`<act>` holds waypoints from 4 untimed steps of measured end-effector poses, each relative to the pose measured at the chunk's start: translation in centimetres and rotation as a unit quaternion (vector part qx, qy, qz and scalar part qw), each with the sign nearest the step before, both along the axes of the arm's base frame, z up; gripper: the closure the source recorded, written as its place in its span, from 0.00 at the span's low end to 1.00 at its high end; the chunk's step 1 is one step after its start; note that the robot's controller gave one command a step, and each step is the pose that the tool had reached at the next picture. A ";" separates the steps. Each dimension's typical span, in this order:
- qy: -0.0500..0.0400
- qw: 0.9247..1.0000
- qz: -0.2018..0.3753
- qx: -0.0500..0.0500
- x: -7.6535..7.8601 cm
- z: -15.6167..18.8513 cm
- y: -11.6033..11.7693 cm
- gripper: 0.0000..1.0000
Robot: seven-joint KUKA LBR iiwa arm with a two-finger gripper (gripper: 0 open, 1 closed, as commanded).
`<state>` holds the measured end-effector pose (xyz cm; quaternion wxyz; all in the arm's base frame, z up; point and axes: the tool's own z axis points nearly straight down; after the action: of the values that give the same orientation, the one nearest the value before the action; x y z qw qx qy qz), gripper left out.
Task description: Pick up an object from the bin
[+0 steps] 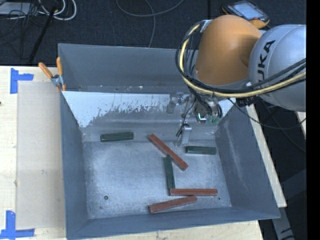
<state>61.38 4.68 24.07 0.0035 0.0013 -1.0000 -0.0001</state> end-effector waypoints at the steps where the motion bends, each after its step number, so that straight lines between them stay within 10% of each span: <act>1: -0.004 1.000 0.000 0.000 0.1 0.4 0.0 0.00; 2: -0.005 0.999 0.048 0.000 -2.4 -15.1 -1.3 1.00; 3: -0.004 0.999 0.049 0.001 -2.6 -16.0 -1.4 0.00; 4: -0.004 0.999 0.048 0.001 -2.6 -16.0 -1.4 0.00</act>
Offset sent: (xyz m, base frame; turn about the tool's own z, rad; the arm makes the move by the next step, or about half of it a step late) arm -0.0261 -0.0144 -0.1605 -0.1002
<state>58.83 3.30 8.05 -0.0007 0.0496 -0.9988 -0.0005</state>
